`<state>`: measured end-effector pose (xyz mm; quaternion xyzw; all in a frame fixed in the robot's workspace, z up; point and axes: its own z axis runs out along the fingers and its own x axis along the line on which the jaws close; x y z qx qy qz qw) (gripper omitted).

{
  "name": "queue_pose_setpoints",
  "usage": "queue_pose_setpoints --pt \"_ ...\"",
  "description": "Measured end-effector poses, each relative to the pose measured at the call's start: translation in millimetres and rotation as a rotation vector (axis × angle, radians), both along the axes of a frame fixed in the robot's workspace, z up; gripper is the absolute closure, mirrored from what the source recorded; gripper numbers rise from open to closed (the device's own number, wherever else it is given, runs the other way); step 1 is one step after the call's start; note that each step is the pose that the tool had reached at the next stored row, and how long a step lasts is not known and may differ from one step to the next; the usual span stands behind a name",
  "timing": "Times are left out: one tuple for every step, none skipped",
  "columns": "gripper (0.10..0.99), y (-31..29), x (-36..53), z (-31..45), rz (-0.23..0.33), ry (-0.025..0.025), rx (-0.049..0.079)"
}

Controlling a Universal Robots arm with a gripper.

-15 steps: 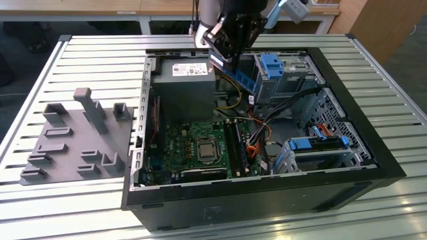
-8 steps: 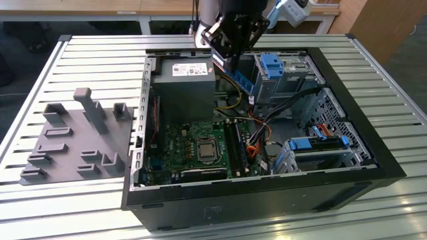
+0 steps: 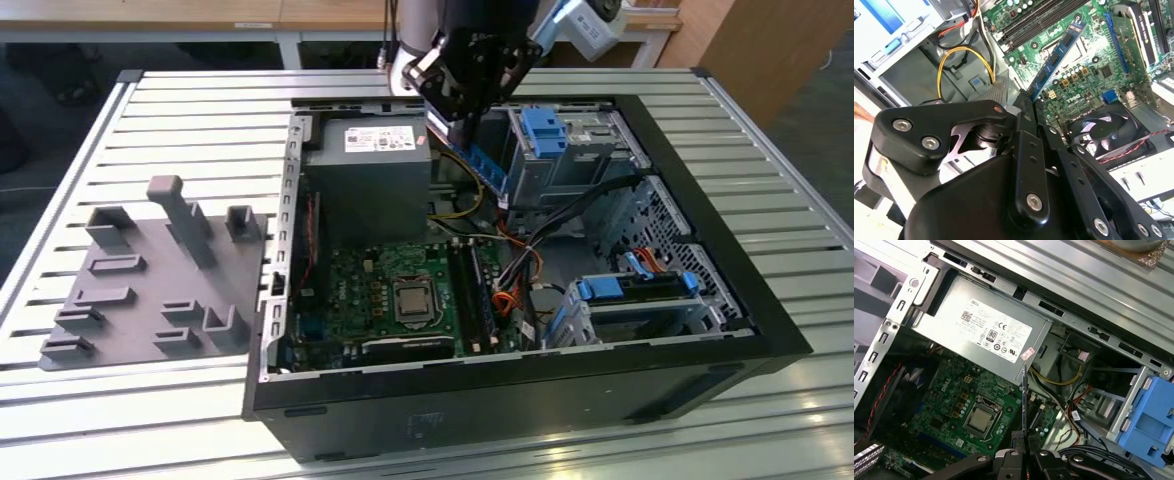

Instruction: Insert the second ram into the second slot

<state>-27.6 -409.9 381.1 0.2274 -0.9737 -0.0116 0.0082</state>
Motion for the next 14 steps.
queue_pose_setpoints --pt "0.949 -0.7 0.0 0.0 -0.002 0.0 0.0" --pt "0.949 -1.3 0.0 0.0 -0.004 0.0 0.0" --pt "0.949 -1.6 -0.1 -0.2 -0.007 0.0 0.0" --pt "0.949 -1.7 -0.1 -0.3 -0.011 0.0 0.0" --pt "0.949 -1.7 0.0 -0.3 -0.015 0.0 0.0" --pt "0.949 -1.8 0.0 -0.3 -0.019 0.0 0.0" --pt "0.949 -1.8 0.0 -0.4 -0.024 0.0 0.0" --pt "0.949 -1.9 0.0 -0.4 -0.028 0.0 0.0" --pt "0.949 -1.9 0.0 -0.4 -0.033 0.0001 0.0" --pt "0.949 -1.9 0.0 -0.5 -0.04 0.0001 0.0" --pt "0.949 -1.9 0.0 -0.6 -0.046 0.0001 0.0" --pt "0.949 -1.9 0.0 -0.6 -0.052 0.0 0.0" --pt "0.949 -1.9 0.0 -0.6 -0.057 0.0 0.0" --pt "0.949 -1.9 0.0 -0.7 -0.063 0.0 0.0"
